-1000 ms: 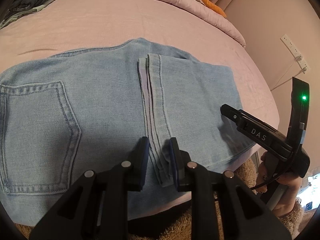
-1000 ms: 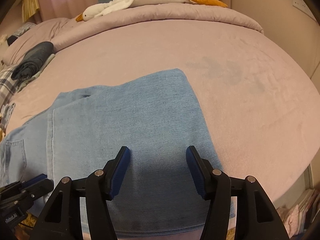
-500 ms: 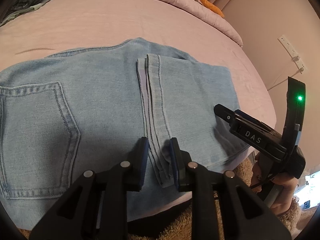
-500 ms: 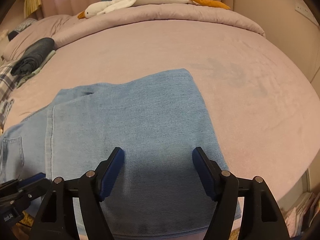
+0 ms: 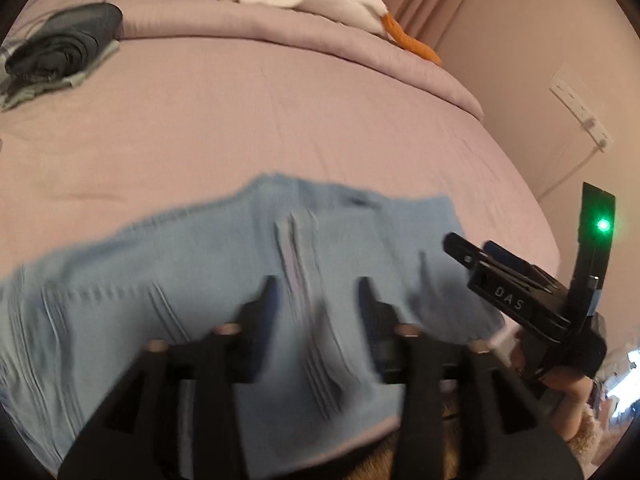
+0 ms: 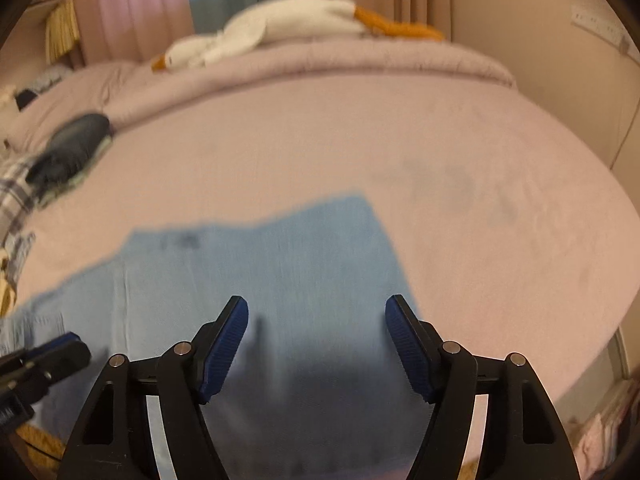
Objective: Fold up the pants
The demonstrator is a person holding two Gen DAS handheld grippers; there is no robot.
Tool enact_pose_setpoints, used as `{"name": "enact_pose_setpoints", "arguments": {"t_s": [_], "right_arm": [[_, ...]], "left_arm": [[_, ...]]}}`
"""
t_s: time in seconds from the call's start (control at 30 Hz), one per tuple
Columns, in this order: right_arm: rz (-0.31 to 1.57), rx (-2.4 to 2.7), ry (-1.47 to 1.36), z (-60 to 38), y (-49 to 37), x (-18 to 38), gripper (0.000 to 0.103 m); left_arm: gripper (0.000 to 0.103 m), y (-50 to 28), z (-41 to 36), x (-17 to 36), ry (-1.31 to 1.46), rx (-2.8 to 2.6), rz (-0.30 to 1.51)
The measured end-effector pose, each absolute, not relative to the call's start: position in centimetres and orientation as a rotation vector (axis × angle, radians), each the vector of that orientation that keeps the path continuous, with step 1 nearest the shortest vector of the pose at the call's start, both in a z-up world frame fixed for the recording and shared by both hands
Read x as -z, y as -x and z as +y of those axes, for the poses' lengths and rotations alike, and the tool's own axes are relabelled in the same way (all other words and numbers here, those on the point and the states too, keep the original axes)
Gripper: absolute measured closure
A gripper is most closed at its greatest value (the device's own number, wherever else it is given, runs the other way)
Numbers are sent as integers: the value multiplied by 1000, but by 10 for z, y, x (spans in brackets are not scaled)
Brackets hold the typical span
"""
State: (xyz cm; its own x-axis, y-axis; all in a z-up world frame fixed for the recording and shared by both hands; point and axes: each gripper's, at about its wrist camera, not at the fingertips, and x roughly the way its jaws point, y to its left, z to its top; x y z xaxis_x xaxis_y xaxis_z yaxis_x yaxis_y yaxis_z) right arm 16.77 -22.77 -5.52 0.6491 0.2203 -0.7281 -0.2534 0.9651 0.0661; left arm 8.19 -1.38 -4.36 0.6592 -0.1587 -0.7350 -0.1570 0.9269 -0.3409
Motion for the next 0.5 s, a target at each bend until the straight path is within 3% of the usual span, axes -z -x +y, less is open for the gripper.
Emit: {"name": "enact_pose_setpoints", "arguments": {"t_s": [0.2,0.27,0.33,0.5], "right_arm": [[863,-273,126,-188,-218,77,31],[831,-240,162,-177,-224,81,11],[825,-236,180,-169,-230,89,1],[827,-212,211,-164,-228,91,1]], "left_arm": [[57,-112,6,86,408,-138,896],[54,-110,10,88,432,-129,844],[54,-109,7,91,407,-135,827],[52,-107,-9,95,283,-169,807]]}}
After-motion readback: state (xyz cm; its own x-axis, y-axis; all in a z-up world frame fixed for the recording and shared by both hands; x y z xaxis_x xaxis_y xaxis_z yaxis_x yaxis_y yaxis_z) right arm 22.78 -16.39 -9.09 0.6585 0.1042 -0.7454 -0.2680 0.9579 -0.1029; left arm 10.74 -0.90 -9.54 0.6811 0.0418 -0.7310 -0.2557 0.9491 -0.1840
